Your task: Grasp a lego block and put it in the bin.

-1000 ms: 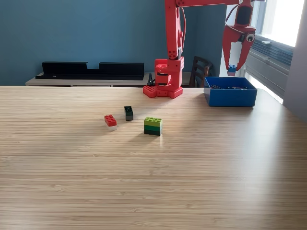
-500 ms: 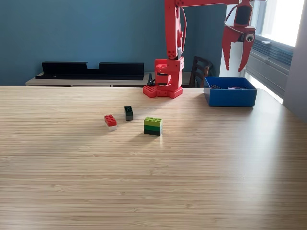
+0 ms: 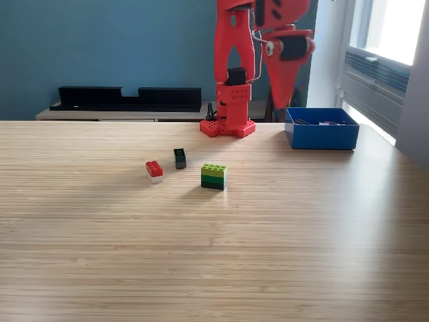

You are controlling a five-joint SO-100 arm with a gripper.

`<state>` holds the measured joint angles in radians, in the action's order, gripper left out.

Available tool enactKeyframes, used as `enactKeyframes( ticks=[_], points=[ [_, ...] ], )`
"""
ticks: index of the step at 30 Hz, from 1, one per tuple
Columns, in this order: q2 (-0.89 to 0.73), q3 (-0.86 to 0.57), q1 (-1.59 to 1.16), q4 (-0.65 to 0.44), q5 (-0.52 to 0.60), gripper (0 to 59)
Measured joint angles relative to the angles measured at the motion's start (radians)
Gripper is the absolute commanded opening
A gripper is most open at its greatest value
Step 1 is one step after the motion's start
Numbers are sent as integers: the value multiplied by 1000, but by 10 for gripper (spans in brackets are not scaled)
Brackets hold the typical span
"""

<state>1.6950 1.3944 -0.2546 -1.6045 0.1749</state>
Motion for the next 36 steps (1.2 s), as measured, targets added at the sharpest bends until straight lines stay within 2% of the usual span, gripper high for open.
enactKeyframes(
  ticks=[8, 36],
  points=[
    [0, 40, 184, 40, -34, 1],
    [0, 40, 287, 61, -60, 1]
  ],
)
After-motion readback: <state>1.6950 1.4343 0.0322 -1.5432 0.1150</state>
